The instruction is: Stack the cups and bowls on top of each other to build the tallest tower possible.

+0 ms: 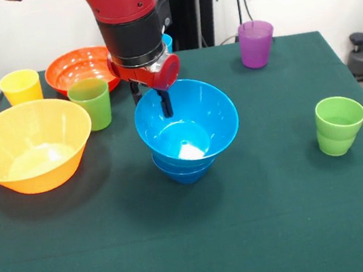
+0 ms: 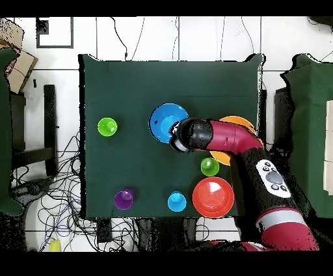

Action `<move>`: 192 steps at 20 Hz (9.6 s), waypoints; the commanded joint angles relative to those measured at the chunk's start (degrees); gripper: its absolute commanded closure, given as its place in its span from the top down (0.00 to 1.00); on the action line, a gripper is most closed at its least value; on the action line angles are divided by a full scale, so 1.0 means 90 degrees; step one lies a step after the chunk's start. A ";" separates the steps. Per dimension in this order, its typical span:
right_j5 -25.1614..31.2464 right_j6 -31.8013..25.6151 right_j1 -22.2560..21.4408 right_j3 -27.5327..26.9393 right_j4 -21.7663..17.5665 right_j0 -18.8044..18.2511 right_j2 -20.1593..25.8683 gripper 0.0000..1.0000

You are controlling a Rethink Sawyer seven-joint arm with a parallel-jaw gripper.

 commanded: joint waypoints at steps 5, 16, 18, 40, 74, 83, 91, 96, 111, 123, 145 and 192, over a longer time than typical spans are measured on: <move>-0.0293 -0.0742 0.0146 -0.0095 -0.0408 0.0093 0.0482 1.00; 0.0185 -0.0680 -0.0001 -0.0399 -0.0234 0.0247 0.0476 1.00; 0.0368 -0.0653 -0.0107 -0.0454 -0.0182 0.0312 0.0462 1.00; 0.2167 -0.0798 -0.1079 -0.0634 -0.0394 0.0638 -0.0007 1.00; 0.2786 -0.0648 -0.1142 -0.0719 -0.0315 0.0671 -0.0026 1.00; 0.2846 -0.0698 -0.1249 -0.0642 -0.0319 0.0643 -0.0067 1.00; 0.2696 -0.0768 -0.1294 -0.0455 -0.0337 0.0546 -0.0080 1.00; 0.2450 -0.0866 -0.1389 -0.0165 -0.0389 0.0440 -0.0103 1.00; 0.0988 -0.0819 -0.2314 0.1888 -0.0538 0.0122 -0.0055 1.00; 0.0156 -0.0883 -0.2683 0.2996 -0.0432 -0.0285 0.0136 1.00; -0.1730 -0.0155 -0.1230 0.3062 -0.1768 -0.0608 -0.0191 1.00; -0.3384 0.0232 0.0242 0.2624 -0.3108 -0.0956 -0.0981 1.00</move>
